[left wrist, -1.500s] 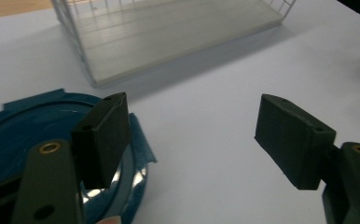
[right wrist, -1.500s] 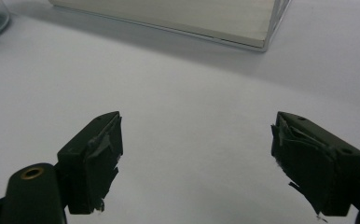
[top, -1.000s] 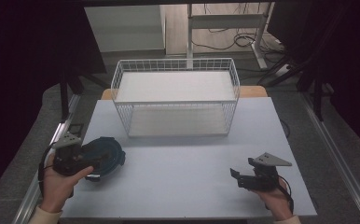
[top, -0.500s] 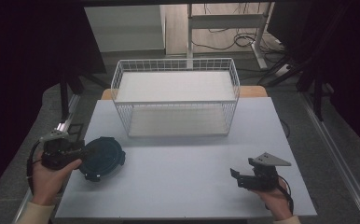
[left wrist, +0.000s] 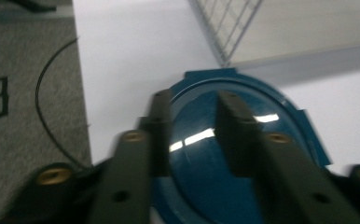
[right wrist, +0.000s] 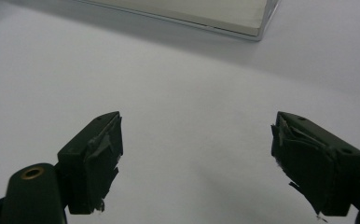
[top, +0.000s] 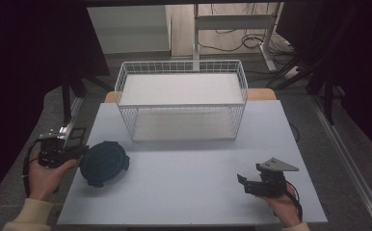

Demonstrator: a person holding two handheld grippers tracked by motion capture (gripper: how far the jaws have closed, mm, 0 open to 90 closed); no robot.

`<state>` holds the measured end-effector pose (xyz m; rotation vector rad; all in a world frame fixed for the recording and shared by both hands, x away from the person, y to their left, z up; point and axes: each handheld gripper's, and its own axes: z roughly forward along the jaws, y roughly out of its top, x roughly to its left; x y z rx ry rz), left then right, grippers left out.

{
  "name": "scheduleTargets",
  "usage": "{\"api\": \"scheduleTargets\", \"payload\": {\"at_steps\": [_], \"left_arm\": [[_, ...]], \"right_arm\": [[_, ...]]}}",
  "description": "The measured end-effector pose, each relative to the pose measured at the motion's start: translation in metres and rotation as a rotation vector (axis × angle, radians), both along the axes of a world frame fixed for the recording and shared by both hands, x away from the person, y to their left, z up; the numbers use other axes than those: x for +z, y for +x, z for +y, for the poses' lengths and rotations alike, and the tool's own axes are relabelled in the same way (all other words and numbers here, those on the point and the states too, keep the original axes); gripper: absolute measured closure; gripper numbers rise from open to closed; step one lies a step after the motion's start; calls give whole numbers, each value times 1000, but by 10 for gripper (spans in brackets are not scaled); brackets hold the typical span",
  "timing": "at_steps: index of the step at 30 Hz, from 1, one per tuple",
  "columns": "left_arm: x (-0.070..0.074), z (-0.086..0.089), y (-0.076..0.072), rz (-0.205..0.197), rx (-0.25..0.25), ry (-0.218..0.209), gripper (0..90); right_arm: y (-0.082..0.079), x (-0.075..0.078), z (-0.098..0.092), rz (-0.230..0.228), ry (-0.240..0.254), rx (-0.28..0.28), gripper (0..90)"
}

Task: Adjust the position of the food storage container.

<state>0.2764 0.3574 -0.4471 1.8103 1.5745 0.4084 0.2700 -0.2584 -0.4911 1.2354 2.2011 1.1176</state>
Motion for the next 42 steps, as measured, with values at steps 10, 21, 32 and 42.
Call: {"api": "scheduleTargets", "payload": {"at_steps": [10, 21, 32, 42], "left_arm": [[-14, 19, 8, 42, 47, -2, 873], [-40, 39, 10, 137, 64, 9, 900], [-53, 32, 10, 179, 14, 22, 900], [-53, 32, 8, 170, 4, 24, 900]], "right_arm": [[0, -1, 0, 1, -4, 2, 164], [0, -2, 1, 6, -10, 9, 168], [1, -3, 1, 8, -15, 6, 168], [1, -3, 0, 7, -12, 2, 168]]}}
